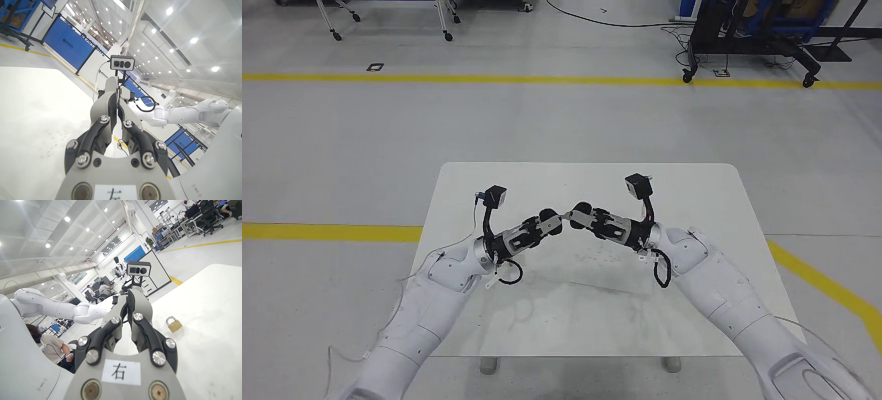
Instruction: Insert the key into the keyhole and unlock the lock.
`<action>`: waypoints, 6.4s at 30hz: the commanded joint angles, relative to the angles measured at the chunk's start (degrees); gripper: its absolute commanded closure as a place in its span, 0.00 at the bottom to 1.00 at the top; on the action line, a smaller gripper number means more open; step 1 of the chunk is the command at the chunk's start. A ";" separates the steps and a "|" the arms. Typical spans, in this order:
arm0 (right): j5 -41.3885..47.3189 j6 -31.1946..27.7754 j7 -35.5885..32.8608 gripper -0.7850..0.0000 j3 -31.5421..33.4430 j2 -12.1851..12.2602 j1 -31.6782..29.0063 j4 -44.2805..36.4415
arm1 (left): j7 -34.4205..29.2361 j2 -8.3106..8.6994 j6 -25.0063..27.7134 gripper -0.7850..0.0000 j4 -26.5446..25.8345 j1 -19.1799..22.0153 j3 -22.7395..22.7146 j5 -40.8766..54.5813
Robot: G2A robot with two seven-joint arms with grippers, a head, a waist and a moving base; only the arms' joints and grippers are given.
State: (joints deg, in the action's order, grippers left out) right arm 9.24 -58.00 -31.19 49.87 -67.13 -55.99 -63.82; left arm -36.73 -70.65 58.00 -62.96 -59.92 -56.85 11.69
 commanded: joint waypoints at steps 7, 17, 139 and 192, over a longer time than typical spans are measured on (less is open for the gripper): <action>1.01 0.00 -3.55 1.00 1.15 -0.46 -0.34 0.26 | -0.36 0.05 0.00 1.00 -0.12 -0.14 -0.31 0.72; 0.92 0.00 -6.29 1.00 2.93 -1.02 -0.81 0.31 | -0.18 0.03 0.00 1.00 -0.27 -0.33 -0.61 0.33; -5.79 0.00 -1.14 1.00 25.77 -2.44 -8.70 -2.22 | -17.52 2.46 -50.96 0.70 -32.70 -14.86 -6.70 -87.91; -5.79 0.00 -1.14 1.00 25.77 -2.44 -8.70 -2.22 | -18.69 1.97 -46.61 0.75 -28.97 -11.80 -8.15 -81.82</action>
State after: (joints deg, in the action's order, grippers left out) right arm 3.45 -58.00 -32.33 75.64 -69.57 -64.69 -66.04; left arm -55.34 -68.66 11.39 -91.98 -71.79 -65.02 -70.29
